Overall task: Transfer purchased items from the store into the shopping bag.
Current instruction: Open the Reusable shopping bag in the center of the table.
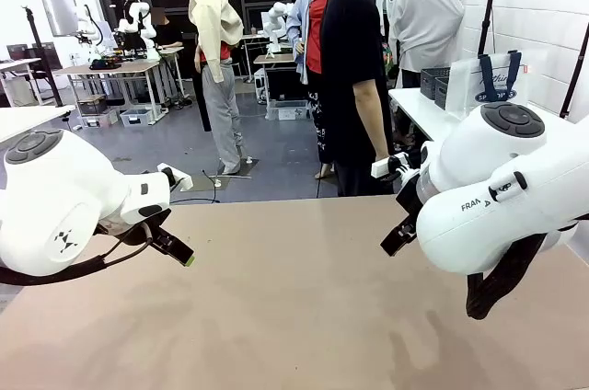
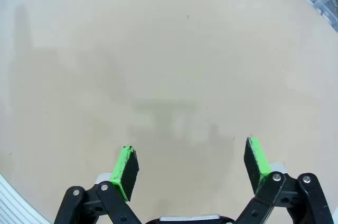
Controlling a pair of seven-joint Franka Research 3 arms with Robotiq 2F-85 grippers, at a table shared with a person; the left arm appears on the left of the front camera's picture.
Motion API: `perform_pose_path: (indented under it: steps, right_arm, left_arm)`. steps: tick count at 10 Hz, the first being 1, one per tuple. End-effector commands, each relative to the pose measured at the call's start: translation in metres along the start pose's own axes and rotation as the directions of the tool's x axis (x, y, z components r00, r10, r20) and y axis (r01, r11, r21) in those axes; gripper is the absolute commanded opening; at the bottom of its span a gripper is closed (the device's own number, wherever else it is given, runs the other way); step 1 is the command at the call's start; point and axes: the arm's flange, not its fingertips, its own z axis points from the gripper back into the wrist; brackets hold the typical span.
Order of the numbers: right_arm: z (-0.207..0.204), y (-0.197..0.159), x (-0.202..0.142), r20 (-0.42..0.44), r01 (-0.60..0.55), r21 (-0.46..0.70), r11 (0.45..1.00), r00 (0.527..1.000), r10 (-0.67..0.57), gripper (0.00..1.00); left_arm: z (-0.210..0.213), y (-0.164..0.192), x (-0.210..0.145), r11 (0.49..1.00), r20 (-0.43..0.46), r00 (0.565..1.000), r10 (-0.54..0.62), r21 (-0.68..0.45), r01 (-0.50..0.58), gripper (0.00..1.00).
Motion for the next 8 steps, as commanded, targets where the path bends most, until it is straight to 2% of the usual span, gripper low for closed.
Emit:
perform_pose_path:
  steps: [1, 8]
  right_arm:
    - [0.0, -0.0001, 0.0, 0.0, 0.001, 0.0, 1.0, 1.0, -0.001, 1.0]
    - [0.0, -0.0001, 0.0, 0.0, 0.001, 0.0, 1.0, 1.0, -0.001, 1.0]
  left_arm:
    - [0.0001, 0.0008, -0.0002, 1.0, 0.0, 1.0, 0.002, 0.001, -0.002, 1.0]
    - [0.0001, 0.0008, -0.0002, 1.0, 0.0, 1.0, 0.002, 0.001, -0.002, 1.0]
